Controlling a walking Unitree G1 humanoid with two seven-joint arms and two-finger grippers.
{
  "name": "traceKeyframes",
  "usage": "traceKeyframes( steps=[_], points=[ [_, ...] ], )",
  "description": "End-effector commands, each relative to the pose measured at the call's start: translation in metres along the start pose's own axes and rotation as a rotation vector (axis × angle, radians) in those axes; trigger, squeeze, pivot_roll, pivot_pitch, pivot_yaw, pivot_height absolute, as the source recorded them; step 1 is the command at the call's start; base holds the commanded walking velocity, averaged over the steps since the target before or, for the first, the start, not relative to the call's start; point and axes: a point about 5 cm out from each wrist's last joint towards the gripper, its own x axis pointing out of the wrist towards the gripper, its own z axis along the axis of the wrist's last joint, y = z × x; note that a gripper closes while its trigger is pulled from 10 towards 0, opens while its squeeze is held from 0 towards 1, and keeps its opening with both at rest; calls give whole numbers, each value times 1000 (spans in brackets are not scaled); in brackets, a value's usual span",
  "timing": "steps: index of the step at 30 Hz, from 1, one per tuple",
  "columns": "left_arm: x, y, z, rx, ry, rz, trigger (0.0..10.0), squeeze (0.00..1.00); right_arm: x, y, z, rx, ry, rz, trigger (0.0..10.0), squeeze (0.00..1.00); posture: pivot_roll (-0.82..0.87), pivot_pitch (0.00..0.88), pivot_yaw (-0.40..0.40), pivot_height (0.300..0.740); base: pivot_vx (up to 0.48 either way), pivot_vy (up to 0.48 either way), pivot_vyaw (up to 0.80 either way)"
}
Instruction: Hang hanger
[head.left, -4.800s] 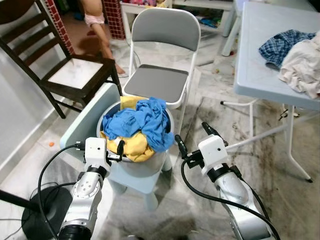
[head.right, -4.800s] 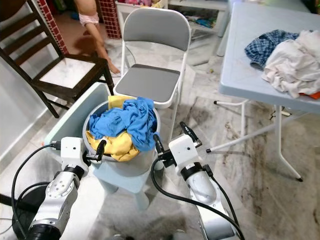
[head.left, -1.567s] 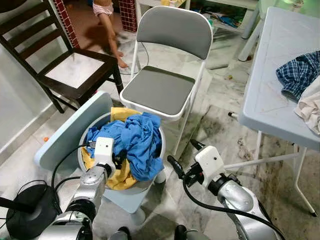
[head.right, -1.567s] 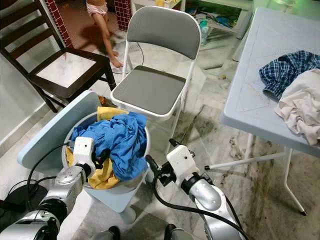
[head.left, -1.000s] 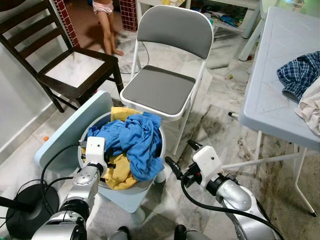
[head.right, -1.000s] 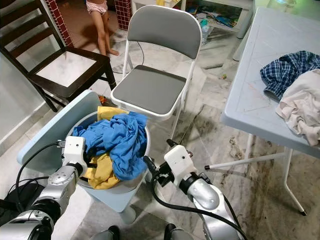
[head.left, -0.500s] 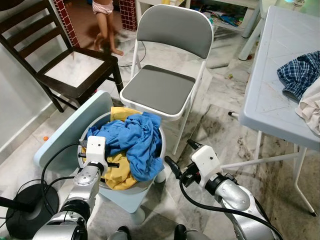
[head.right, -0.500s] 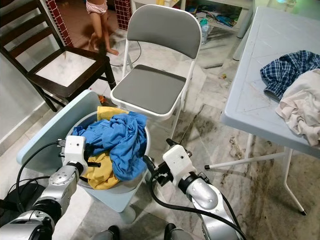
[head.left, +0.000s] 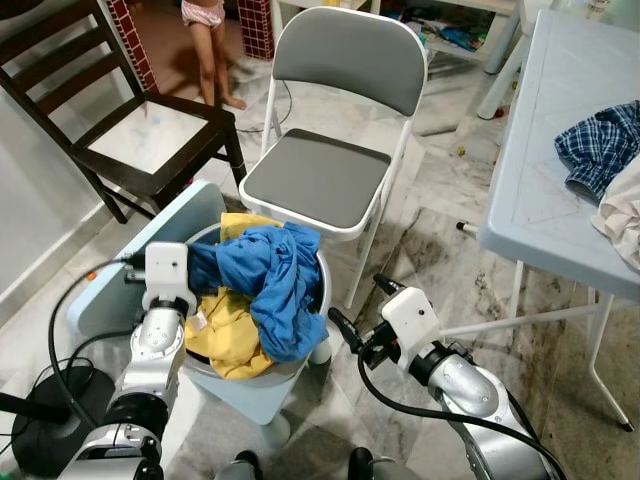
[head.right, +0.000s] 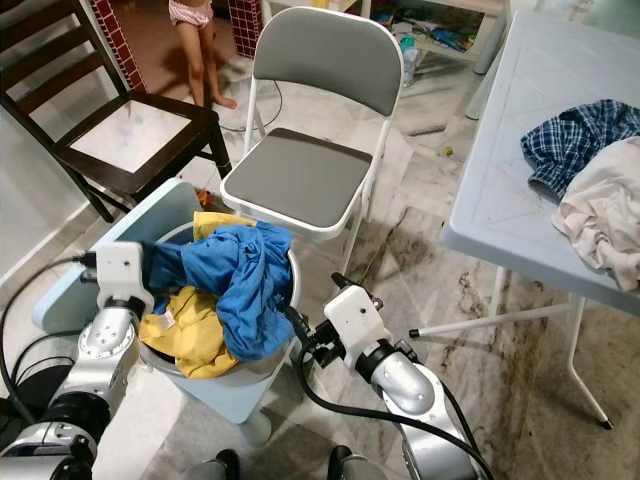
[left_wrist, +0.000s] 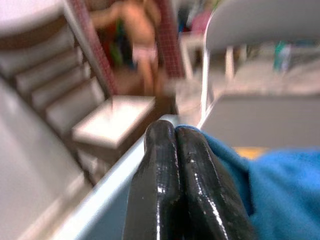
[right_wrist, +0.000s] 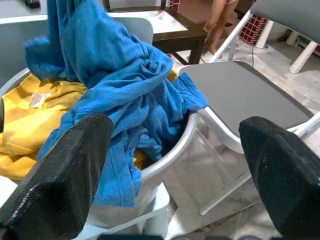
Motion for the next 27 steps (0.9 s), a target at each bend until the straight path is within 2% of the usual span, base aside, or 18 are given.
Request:
traceKeyframes(
  steps=[1, 4, 5, 7, 11, 15, 16, 19, 21, 25, 27],
  points=[
    [1, -5, 28, 52, -156, -33, 0, 0, -1, -2, -3, 5, 7, -9, 10000, 0, 109, 211, -9, 740, 0, 0, 0],
    [-2, -11, 59, 79, -298, -70, 0, 0, 0, -2, -3, 5, 4, -12, 10000, 0, 115, 211, -10, 740, 0, 0, 0],
    [-4, -12, 75, 115, -377, -85, 0, 0, 0, -2, -3, 4, 3, -13, 10000, 0, 119, 211, -11, 740, 0, 0, 0],
    [-5, -11, 92, 156, -451, -86, 0, 0, 1, -2, -3, 4, 2, -12, 10000, 0, 123, 211, -13, 740, 0, 0, 0],
    [-5, -7, 122, 203, -556, -71, 0, 0, 2, -1, -5, 3, 2, -6, 10000, 0, 138, 212, -16, 740, 0, 0, 0],
    [-7, -5, 137, 218, -599, -64, 0, 0, 4, -1, -5, 0, 1, -1, 10000, 0, 146, 210, -17, 740, 0, 0, 0],
    [-8, -3, 146, 219, -614, -47, 0, 0, 6, -1, -5, -4, 0, 2, 10000, 0, 150, 208, -18, 740, 0, 0, 0],
    [-7, 0, 151, 209, -614, -31, 0, 0, 6, -1, -5, -4, -1, 4, 10000, 0, 154, 207, -19, 740, 0, 0, 0],
    [-7, 2, 156, 239, -635, -37, 0, 0, 7, -1, -6, -5, 0, 6, 10000, 0, 158, 206, -19, 740, 0, 0, 0],
    [-11, 6, 128, 177, -494, -90, 0, 0, 7, 0, -8, -6, 2, 14, 10000, 0, 163, 205, -19, 740, 0, 0, 0],
    [-14, 5, 122, 180, -471, -108, 0, 0, 7, 0, -8, -7, 2, 14, 10000, 0, 163, 205, -19, 740, 0, 0, 0]
  ],
)
